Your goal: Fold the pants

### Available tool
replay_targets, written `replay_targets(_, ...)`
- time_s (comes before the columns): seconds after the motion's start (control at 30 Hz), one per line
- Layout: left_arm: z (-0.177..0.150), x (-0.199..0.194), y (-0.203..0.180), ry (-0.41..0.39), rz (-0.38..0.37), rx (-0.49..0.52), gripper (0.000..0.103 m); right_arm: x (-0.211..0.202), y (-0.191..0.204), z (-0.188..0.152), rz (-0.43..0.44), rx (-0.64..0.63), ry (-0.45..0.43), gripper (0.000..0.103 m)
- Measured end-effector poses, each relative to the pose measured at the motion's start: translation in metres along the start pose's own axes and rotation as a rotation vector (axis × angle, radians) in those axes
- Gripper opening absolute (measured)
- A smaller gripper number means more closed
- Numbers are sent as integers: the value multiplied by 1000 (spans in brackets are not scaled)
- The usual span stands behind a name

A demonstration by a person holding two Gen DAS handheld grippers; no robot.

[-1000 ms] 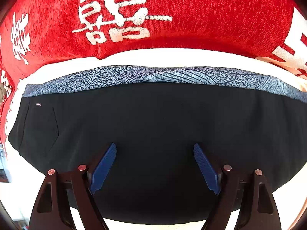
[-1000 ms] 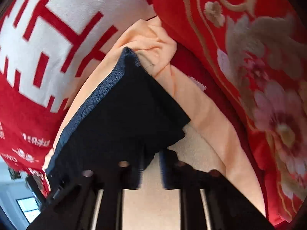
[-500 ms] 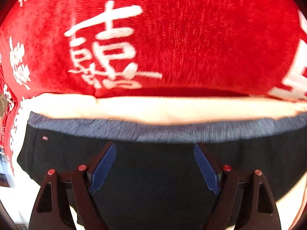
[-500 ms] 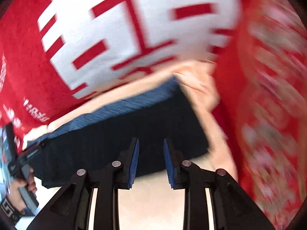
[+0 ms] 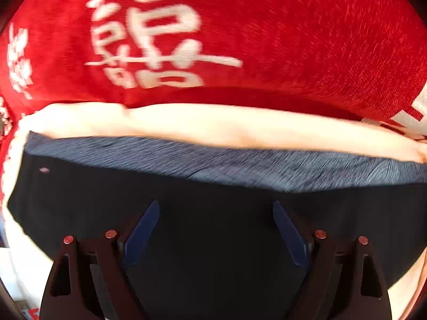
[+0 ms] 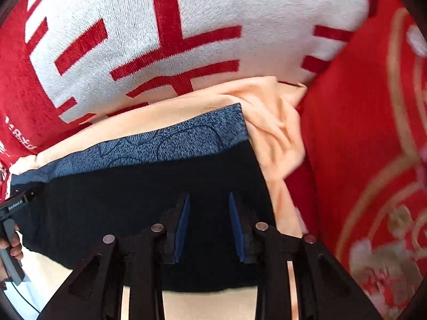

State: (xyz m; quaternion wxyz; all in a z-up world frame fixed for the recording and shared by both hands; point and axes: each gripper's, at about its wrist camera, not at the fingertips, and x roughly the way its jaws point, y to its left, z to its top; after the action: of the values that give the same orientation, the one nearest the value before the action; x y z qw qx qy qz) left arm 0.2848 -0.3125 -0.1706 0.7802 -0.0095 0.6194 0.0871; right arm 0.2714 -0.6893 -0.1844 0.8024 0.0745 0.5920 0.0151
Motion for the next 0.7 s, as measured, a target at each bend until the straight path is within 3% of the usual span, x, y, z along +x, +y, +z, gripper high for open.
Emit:
replay_targets(0.1,-13,-20,15,-9,24,6,88,-13,1,-12,31,66,27,40)
replay_targets(0.27,-41,-45,57,-13,59,-14,88,-29,26,-50,211,124,96,41)
replay_targets(0.43,-57,-48,105,-19,72,-15,88,-21,108,-102,424,95,202,41)
replay_targets(0.53,-52,-28,144,-19,76,8,88,-10,169,-125,548,101,244,41)
replay_targets(0.7,-49,1,189,-18,38,47,88,16,251,-157,720,216,286,43)
